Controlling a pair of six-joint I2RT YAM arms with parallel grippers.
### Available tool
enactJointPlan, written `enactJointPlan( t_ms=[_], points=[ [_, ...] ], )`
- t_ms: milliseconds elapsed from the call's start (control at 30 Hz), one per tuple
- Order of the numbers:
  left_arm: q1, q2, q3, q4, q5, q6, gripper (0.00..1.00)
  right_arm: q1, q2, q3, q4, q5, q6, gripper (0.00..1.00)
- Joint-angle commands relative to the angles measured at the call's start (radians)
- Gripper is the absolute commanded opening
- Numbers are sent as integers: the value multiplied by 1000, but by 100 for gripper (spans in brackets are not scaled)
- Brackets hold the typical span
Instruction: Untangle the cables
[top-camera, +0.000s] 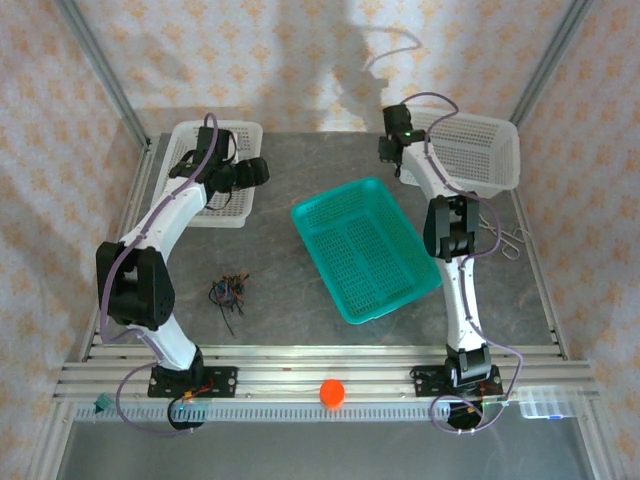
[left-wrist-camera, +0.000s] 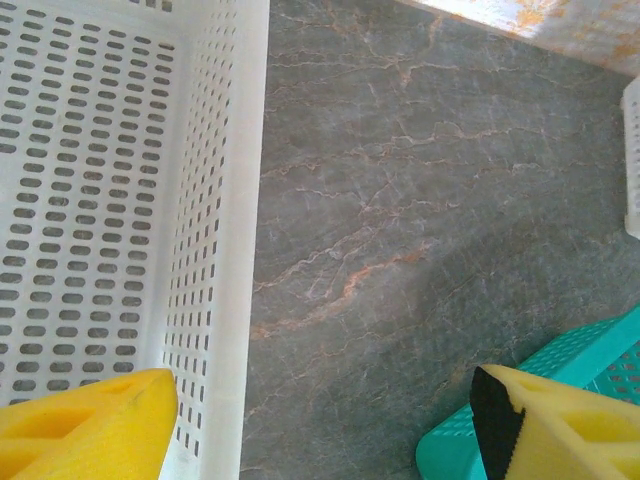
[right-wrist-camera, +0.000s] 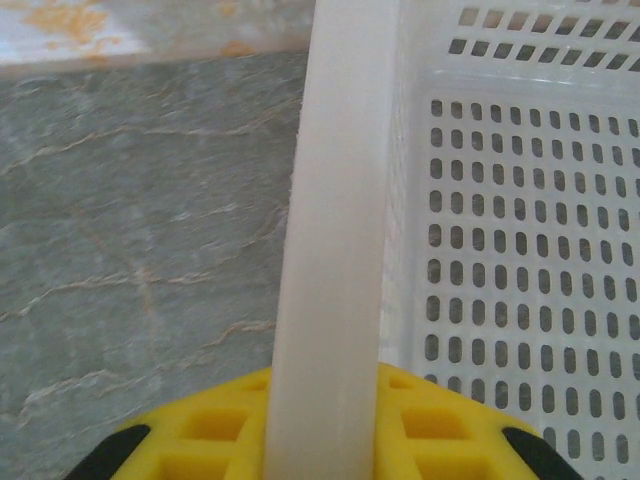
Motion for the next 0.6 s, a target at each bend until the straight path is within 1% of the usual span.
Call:
enactJointPlan(
  t_ms=[0,200,333,433,567],
  points=[
    [9,-45,-16,16,-8,15,79,52,-78,-7,-3,-72,-63,17],
    [18,-76,-34,36,-37,15,79,127,-143,-61,37,-185,-164,17],
    [25,-110,-58,54,-83,2,79,182,-147,-48,45,-249,-216,15],
    [37,-147,-95,80,-115,-18,79,224,-141,-38,53,-277,-239,14],
    [64,-187,-141,105,-119,-41,80,282,-132,-31,63,-295,-283,13]
  ],
)
